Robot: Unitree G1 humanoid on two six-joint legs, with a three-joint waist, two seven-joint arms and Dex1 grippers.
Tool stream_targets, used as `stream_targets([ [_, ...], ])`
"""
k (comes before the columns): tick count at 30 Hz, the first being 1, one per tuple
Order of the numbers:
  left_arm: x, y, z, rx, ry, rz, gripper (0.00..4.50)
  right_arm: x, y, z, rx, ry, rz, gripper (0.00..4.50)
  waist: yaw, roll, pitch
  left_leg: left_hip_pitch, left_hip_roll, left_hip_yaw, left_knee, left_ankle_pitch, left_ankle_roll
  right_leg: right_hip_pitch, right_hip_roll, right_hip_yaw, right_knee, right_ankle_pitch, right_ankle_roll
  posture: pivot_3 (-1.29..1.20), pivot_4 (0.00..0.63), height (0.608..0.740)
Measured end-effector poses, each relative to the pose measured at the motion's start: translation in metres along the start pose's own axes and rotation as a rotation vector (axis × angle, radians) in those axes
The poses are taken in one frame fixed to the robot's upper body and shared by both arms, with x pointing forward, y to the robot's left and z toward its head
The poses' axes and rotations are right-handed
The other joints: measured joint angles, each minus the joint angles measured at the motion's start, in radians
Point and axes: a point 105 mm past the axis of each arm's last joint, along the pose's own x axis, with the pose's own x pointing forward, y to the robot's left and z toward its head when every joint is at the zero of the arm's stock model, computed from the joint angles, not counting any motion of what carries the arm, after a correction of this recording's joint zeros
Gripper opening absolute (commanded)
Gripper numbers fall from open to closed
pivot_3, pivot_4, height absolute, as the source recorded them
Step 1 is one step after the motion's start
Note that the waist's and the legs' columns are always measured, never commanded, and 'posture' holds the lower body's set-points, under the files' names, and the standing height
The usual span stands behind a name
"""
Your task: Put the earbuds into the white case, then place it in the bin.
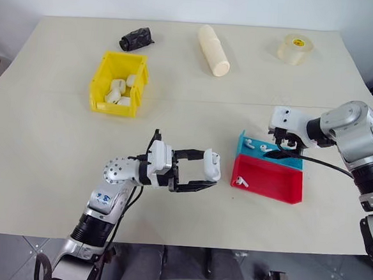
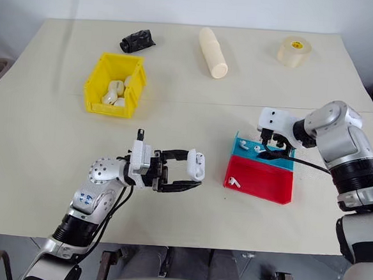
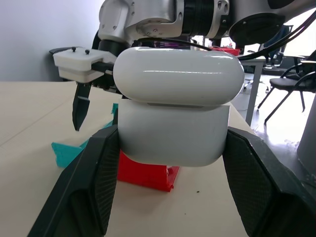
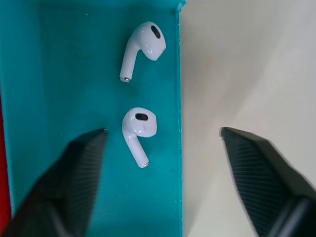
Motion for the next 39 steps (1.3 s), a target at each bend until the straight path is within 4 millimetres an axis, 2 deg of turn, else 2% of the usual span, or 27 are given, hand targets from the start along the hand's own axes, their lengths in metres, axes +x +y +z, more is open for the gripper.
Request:
stream_targets([
  [4, 0.000, -0.001, 0.000, 0.001, 0.002, -0.008, 2.76, 0.003, 0.001, 0.002, -0.013, -0.006, 0.021, 1.52, 0.000, 0.000, 0.000, 0.000, 0.000, 0.000, 0.001, 0.000, 0.000, 0.000, 0.000, 0.000, 0.001, 0.000, 0.000, 0.00, 0.150, 0.740],
  [18, 0.000, -0.002, 0.000, 0.002, 0.003, -0.019, 2.76, 0.007, -0.001, 0.007, -0.047, -0.005, 0.041, 1.52, -0.003, 0.000, 0.000, 0.000, 0.000, 0.000, 0.002, 0.000, 0.000, 0.001, 0.000, 0.000, 0.001, 0.000, 0.000, 0.00, 0.150, 0.740],
  [22, 0.000, -0.002, 0.000, 0.002, 0.003, -0.019, 2.76, 0.009, 0.001, 0.010, -0.063, -0.021, 0.052, 0.64, -0.007, 0.000, 0.000, 0.001, 0.001, 0.000, 0.002, 0.000, -0.001, 0.001, 0.001, 0.000, 0.001, 0.000, 0.000, 0.00, 0.150, 0.740],
  [29, 0.000, -0.001, 0.000, 0.000, 0.005, -0.019, 2.76, 0.007, 0.000, 0.009, -0.037, -0.062, 0.014, 0.64, -0.009, 0.000, 0.000, 0.000, 0.000, 0.000, 0.002, 0.000, -0.001, 0.001, 0.000, 0.000, 0.001, 0.000, 0.000, 0.00, 0.150, 0.740],
  [32, 0.000, 0.001, 0.001, 0.001, 0.005, -0.011, 2.76, -0.004, 0.003, 0.013, -0.022, -0.146, -0.010, 0.64, -0.003, 0.000, 0.000, 0.000, 0.000, 0.000, 0.002, 0.000, -0.001, 0.000, 0.000, 0.000, 0.001, 0.000, 0.000, 0.00, 0.150, 0.740],
  [35, -0.001, 0.004, 0.003, 0.008, 0.001, 0.005, 2.76, -0.026, 0.010, 0.033, 0.002, -0.337, -0.025, 0.64, 0.002, 0.000, 0.000, 0.000, 0.000, 0.000, 0.002, 0.000, -0.001, 0.000, 0.000, 0.000, 0.001, 0.000, 0.000, 0.00, 0.150, 0.740],
  [39, -0.001, 0.012, 0.005, 0.020, -0.002, 0.023, 2.76, -0.047, 0.038, 0.057, 0.103, -0.622, 0.037, 0.64, 0.005, 0.000, 0.000, 0.000, 0.000, -0.002, 0.003, 0.000, -0.001, 0.001, 0.000, -0.001, 0.001, 0.000, 0.000, 0.00, 0.150, 0.740],
])
